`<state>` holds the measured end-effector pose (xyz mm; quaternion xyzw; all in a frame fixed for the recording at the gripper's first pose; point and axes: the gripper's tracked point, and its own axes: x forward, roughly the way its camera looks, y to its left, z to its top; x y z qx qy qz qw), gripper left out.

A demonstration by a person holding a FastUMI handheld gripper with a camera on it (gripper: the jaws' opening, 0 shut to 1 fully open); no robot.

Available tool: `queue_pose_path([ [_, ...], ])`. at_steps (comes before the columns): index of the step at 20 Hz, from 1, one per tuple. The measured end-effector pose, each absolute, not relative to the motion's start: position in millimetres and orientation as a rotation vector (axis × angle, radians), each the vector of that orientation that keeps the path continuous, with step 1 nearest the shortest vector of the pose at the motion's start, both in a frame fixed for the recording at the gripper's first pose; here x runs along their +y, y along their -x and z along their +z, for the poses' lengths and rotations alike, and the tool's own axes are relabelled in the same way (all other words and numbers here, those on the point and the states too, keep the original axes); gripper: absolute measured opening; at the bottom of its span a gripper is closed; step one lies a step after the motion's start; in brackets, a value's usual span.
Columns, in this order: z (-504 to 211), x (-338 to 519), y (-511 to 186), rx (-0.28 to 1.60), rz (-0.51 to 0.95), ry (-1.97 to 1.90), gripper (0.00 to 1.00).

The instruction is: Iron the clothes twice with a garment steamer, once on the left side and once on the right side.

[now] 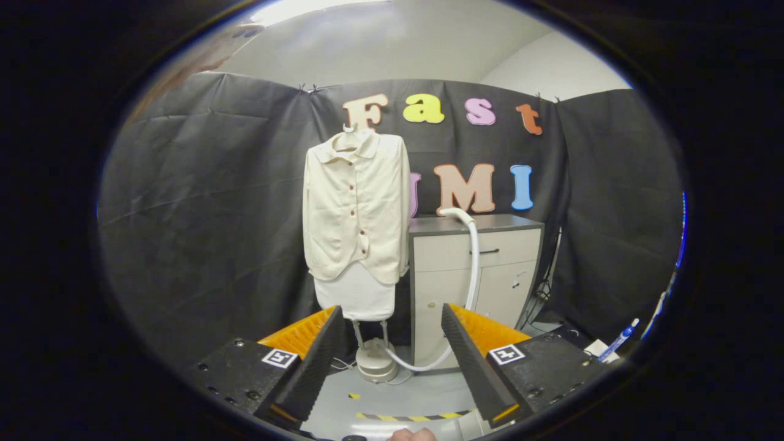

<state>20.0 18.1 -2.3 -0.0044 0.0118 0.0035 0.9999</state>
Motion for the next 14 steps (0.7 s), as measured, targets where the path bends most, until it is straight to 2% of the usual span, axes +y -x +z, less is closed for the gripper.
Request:
queue_pose_path([
  [8, 1, 26, -56, 0.026, -0.023, 0.018, 0.98],
  [14, 12, 7, -98, 0.016, -0.099, 0.051, 0.98],
])
